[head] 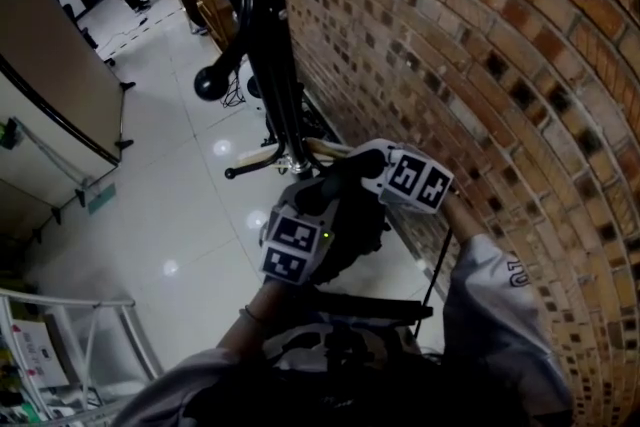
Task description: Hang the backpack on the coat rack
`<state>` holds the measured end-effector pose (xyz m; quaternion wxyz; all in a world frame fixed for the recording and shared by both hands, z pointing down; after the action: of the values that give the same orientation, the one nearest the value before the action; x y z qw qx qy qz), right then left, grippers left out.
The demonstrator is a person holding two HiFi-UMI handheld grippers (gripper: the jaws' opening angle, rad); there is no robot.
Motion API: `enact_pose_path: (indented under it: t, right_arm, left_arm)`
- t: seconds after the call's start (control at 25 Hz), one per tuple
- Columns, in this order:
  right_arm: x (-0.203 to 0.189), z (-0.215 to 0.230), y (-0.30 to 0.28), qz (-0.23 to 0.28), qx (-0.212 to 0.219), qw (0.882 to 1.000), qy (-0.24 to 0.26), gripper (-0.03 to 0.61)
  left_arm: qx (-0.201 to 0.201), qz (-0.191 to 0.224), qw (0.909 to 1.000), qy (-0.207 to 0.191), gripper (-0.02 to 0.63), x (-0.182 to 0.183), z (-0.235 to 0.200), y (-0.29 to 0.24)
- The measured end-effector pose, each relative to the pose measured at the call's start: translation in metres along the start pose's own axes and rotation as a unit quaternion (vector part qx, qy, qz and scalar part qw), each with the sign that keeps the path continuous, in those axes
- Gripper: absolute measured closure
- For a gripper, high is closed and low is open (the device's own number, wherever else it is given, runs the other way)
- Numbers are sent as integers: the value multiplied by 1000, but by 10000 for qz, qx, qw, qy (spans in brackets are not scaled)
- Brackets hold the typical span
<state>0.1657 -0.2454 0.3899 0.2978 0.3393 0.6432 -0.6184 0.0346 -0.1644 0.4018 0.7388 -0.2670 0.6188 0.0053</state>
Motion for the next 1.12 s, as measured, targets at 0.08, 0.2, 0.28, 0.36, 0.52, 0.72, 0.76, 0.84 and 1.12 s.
enact_pose_path:
  t: [0.08,0.2,0.28,0.36,0.52,0.72,0.76,0.84,1.12]
  right_arm:
    - [-1,2,-8,-65,28,10000,17,500]
    - [-5,3,-19,-66,-9,10000,-34,500]
    - [-6,5,-24,-21,-62,9999,-105,500]
    - [-8,7,-28,1,-119,9998,-172,500]
    - [-14,5,-35,114,-246,9990,-367,499]
    - [-20,0,-37,462,-410,9953,-752,487]
    - [-21,-1,-37,499,-470,9943,-815,482]
    - [-23,-3,-36,586,-617,9921,-926,474]
    - [-33,-14,-33,1033,-1177,9764,-1490,424]
  left_arm:
    - [87,-139,9999,18,520,-6,-5,-4]
    - [150,-239,9996,-31,520,-16,-11,-9]
    - [157,-245,9996,-46,520,-18,-15,-12]
    - [150,-271,9995,-38,518,-19,-18,-14]
    - [146,-297,9994,-40,517,-23,-22,-20]
    - [240,-191,9993,-201,514,-26,-22,-22]
    - [313,-170,9991,-214,512,-27,-21,-21]
    - [460,-131,9986,-218,509,-26,-19,-20]
    - [215,-58,9997,-60,491,-30,-21,-15]
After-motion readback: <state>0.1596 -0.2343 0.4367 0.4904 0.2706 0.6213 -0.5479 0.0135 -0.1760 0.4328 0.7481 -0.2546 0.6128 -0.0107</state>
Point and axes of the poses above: the fingertips, and each gripper's own axes: y backward along the fingers, z to its right, x out of its top, the point moved 10 cm from there along y, backward along the fingers, and after that the axes turned 12 degrees about x, right-handed, at the moved point
